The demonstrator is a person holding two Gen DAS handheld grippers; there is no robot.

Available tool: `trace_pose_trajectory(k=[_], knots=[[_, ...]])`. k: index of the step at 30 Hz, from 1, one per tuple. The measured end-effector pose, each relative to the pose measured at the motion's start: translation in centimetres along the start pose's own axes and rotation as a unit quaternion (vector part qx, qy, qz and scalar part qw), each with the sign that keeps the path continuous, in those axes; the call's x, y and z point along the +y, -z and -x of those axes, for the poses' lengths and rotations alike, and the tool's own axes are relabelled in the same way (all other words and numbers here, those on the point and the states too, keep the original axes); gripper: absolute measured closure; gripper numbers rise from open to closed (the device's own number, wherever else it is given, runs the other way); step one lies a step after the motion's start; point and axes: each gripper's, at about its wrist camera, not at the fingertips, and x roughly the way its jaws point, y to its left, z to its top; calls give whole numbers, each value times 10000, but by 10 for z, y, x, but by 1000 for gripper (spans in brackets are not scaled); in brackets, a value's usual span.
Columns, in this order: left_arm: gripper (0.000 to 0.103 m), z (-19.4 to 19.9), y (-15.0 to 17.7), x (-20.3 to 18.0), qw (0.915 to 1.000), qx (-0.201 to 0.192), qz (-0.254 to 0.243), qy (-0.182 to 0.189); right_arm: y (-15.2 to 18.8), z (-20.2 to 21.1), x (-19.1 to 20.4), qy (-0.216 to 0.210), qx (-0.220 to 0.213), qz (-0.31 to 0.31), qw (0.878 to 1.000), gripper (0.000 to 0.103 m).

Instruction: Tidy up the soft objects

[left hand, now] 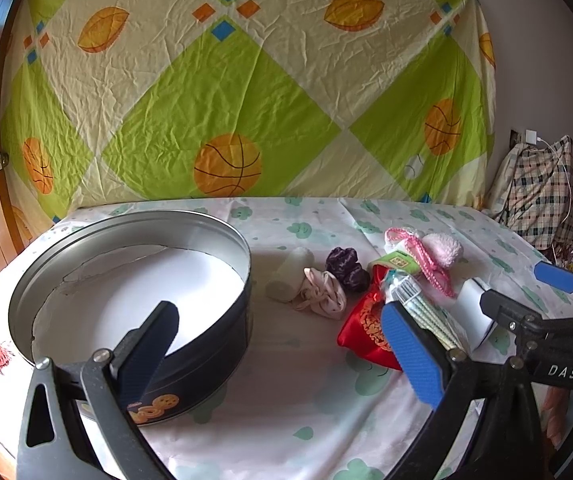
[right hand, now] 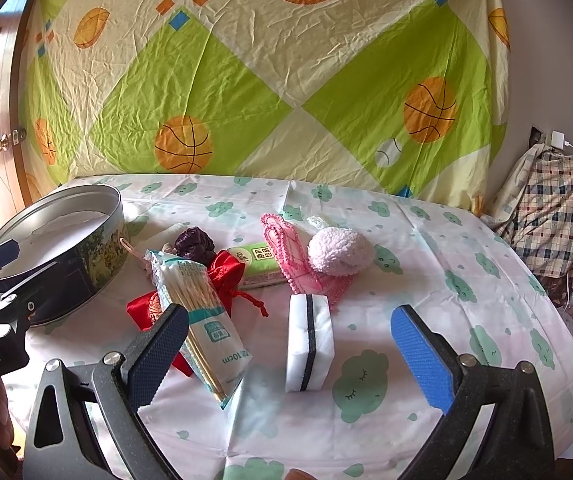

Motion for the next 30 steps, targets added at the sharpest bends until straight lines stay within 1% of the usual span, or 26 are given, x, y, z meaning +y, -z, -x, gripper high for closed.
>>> trace_pose_trajectory(k=[27, 30], knots=[[0, -1, 2, 1, 10000, 14, -18, -7, 0, -2, -7, -22, 9, -111, 9999, 1], [0, -2, 7, 1, 10000, 38, -41, -14, 2, -5, -11, 0, 37, -186, 9998, 1]])
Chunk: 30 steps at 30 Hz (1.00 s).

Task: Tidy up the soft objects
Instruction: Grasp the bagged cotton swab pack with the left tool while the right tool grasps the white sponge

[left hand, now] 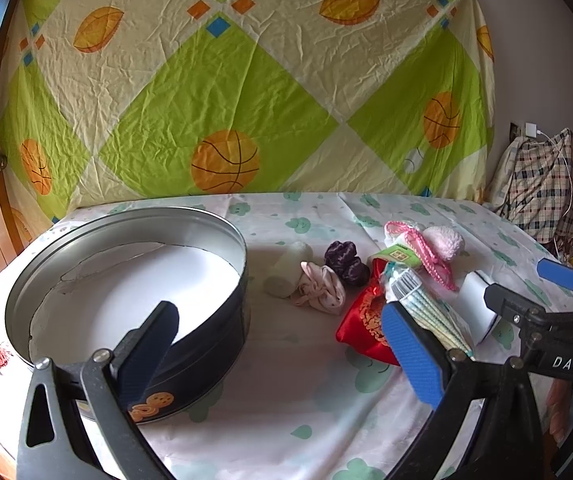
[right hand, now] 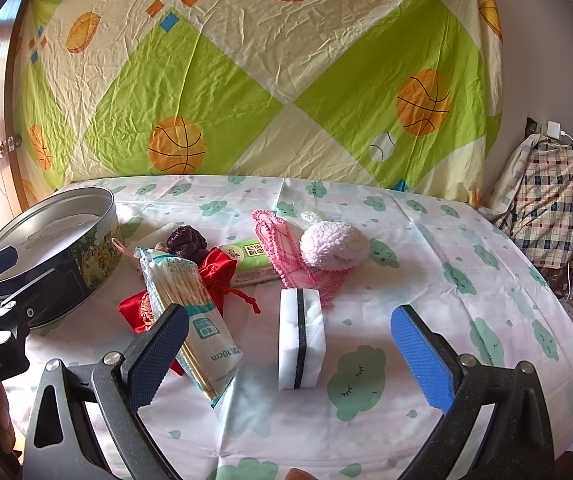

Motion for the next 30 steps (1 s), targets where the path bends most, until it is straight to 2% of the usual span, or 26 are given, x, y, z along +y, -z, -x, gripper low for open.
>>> trace_pose_trajectory(k=[7, 12, 17, 21, 24, 25, 26, 27, 29, 30], knots=[[1, -8, 2, -8, 9999, 108, -107, 16, 6, -9, -17, 14, 25, -248, 9997, 1], [2, -16, -5, -23, 9994, 179, -200, 237, 9, -15, -32, 47, 1, -470, 9989, 1], [7, -27, -9, -49, 9971, 322, -501, 478, 9, -24, -47, 103, 93, -624, 9980, 1], [20, -40, -14, -71, 9946, 453, -697, 615, 9, -26, -56, -4, 117, -741, 9972, 1], [32, -51, -15, -83, 9919, 633, -810, 748, 8, -28, -58, -83, 132, -715, 9973, 8], [32, -55, -15, -87, 9906, 733, -848, 780, 8, -29, -59, -131, 138, -712, 9973, 9], [43, -58, -15, -89, 9896, 798, -861, 832, 8, -29, -60, -176, 151, -713, 9972, 11], [58, -59, -15, -91, 9888, 840, -866, 881, 9, -30, -60, -201, 169, -708, 9971, 12], [63, -62, -15, -95, 9864, 932, -912, 1005, 11, -33, -61, -295, 220, -706, 9968, 16], [69, -64, -14, -97, 9846, 1004, -939, 1076, 11, -33, -61, -378, 224, -722, 9964, 17]])
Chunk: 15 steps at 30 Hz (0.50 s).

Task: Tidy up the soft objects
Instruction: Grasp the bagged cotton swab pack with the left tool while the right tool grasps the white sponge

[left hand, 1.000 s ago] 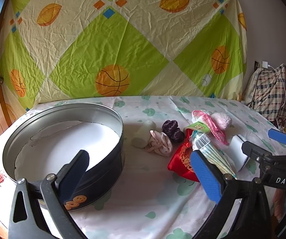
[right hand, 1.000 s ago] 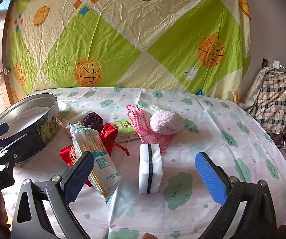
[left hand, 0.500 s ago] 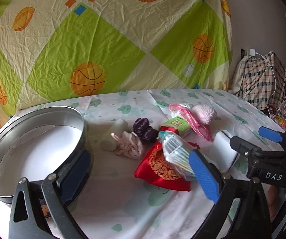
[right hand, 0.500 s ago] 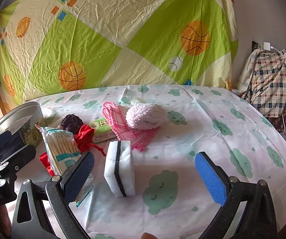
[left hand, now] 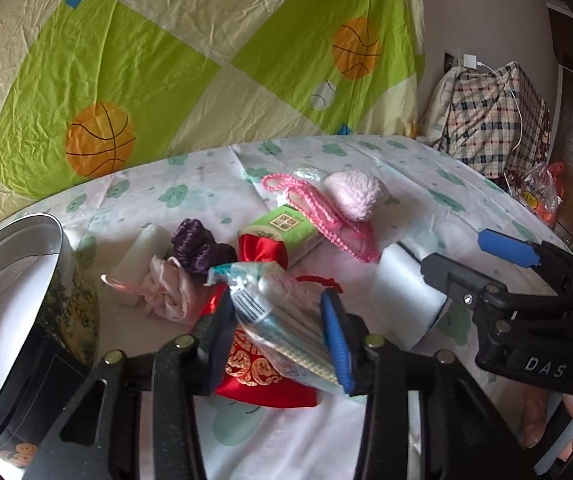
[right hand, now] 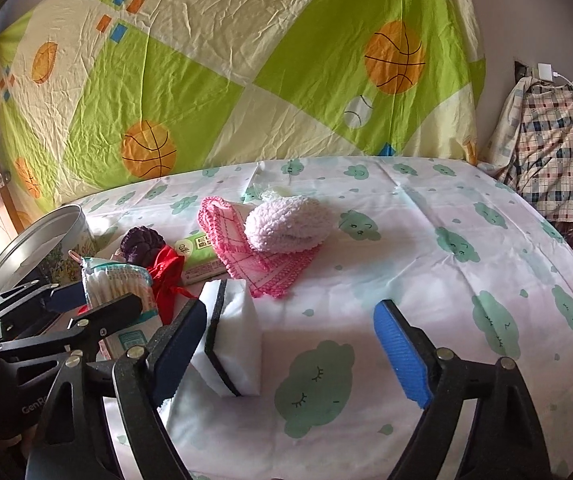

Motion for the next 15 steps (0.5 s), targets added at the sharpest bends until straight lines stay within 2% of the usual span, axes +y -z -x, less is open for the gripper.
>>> trace_pose_trajectory(k=[4, 15], knots=[[75, 3, 0, 0, 9998, -101, 35, 179, 0, -1, 4, -111, 38, 101, 9999, 17], [84, 25, 3, 18, 9981, -491, 320, 171, -2, 6, 18, -321, -32, 209, 9993, 20]])
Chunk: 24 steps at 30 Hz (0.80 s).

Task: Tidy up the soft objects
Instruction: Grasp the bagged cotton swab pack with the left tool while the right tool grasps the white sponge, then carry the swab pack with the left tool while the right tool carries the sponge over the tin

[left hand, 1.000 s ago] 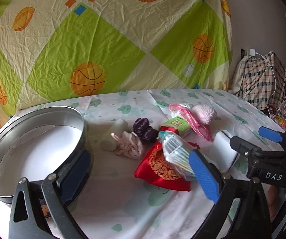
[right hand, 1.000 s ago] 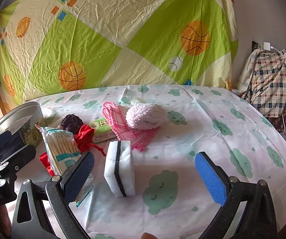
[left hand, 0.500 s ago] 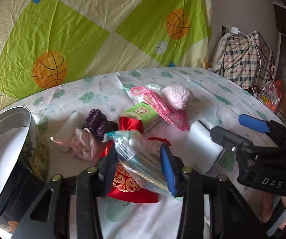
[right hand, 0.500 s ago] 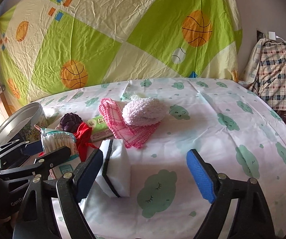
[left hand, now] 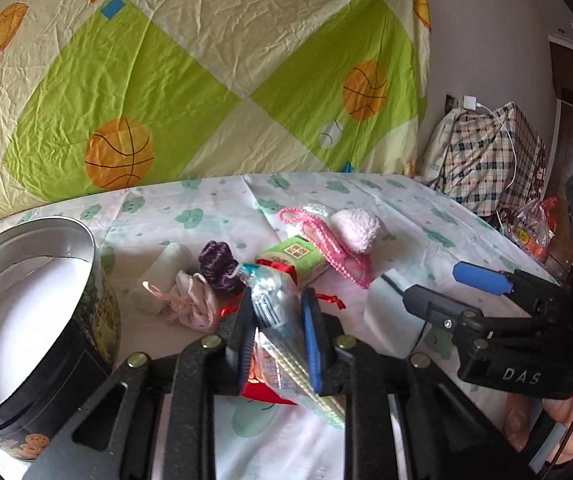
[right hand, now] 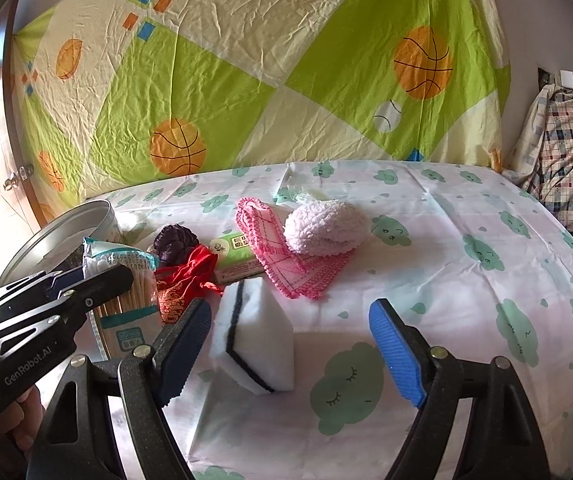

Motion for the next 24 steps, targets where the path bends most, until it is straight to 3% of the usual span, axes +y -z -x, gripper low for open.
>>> trace_pose_trajectory(k=[4, 9, 10, 12, 14, 24], knots=[[85, 9, -2, 6, 9998, -172, 84, -33, 1, -2, 8, -75, 76, 129, 9999, 20], [85, 14, 1, 6, 9995, -301, 35, -117, 6, -15, 8, 169, 298, 162, 9993, 23], [85, 15, 1, 6, 9994, -318, 25, -131, 7, -17, 7, 190, 343, 161, 9991, 29], [85, 16, 3, 6, 9993, -359, 27, -121, 9, -21, 6, 132, 467, 186, 9986, 59], [85, 19, 5, 7, 9990, -436, 62, -106, 11, -21, 6, 2, 457, 182, 9988, 74], [85, 39, 8, 9, 9963, -850, 82, -129, 8, -5, 7, -235, -200, 64, 9995, 75]])
